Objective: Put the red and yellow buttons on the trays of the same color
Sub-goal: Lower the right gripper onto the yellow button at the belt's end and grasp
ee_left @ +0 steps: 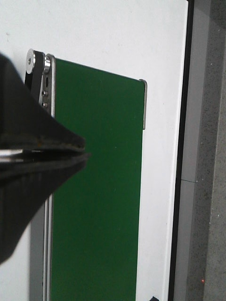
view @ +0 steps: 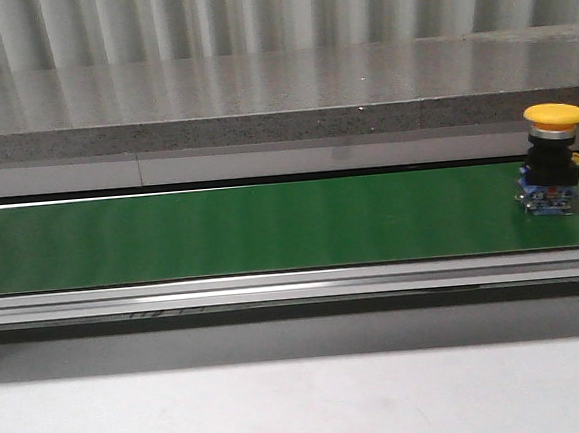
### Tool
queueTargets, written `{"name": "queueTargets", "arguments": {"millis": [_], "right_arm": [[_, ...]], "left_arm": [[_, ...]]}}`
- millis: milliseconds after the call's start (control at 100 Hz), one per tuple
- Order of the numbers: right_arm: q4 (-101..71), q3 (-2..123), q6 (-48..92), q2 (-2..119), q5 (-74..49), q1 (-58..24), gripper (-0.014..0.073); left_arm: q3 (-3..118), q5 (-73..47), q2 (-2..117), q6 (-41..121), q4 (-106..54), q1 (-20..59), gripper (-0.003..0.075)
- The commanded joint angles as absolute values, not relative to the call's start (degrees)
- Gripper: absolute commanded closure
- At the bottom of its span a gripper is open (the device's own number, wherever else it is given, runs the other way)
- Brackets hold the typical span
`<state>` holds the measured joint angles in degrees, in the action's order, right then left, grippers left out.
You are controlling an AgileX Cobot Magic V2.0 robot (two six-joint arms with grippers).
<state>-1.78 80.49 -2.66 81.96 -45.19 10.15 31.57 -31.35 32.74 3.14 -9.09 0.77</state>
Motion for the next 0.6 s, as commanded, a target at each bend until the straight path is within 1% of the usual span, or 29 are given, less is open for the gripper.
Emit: {"name": "queueTargets", "arguments": {"millis": [0,150,300,590], "right_arm": [[-2.04,77.51,-1.7,75.79,-42.3,10.15,0.0104],[-2.04,69.31,-0.69,69.55,-41.24,9.74,0.0104],[-2.04,63.7,1.56,64.92,-41.26,6.76,0.0104],[-2.04,58.65,4.24,64.59,-46.62,-0.27,0.0104]], "left_arm": [[33.13,-26.89,32.69,2.99,-9.69,1.17,0.074],[33.13,-26.89,32.69,2.99,-9.69,1.17,0.074],[33.13,-26.89,32.69,2.99,-9.69,1.17,0.074],[33.13,-26.89,32.69,2.99,-9.69,1.17,0.074]]}}
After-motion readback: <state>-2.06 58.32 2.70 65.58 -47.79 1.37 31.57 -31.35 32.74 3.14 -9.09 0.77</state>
